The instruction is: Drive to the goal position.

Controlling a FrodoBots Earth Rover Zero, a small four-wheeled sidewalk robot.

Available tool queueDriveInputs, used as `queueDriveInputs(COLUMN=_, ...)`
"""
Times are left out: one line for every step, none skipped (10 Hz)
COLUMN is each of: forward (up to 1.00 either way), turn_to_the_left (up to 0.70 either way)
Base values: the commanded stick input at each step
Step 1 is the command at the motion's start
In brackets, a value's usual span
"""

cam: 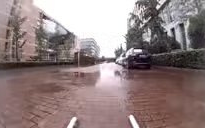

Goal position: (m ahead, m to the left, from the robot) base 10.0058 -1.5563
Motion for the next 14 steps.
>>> queueDriveInputs(forward=0.70, turn_to_the_left=-0.14)
queueDriveInputs(forward=0.70, turn_to_the_left=0.00)
queueDriveInputs(forward=0.70, turn_to_the_left=0.00)
queueDriveInputs(forward=0.70, turn_to_the_left=0.00)
queueDriveInputs(forward=0.70, turn_to_the_left=0.00)
queueDriveInputs(forward=0.70, turn_to_the_left=0.00)
queueDriveInputs(forward=0.70, turn_to_the_left=0.00)
queueDriveInputs(forward=0.70, turn_to_the_left=0.00)
queueDriveInputs(forward=0.70, turn_to_the_left=0.00)
queueDriveInputs(forward=0.70, turn_to_the_left=0.00)
queueDriveInputs(forward=0.70, turn_to_the_left=0.00)
queueDriveInputs(forward=0.70, turn_to_the_left=0.00)
queueDriveInputs(forward=0.70, turn_to_the_left=0.00)
queueDriveInputs(forward=0.70, turn_to_the_left=0.00)
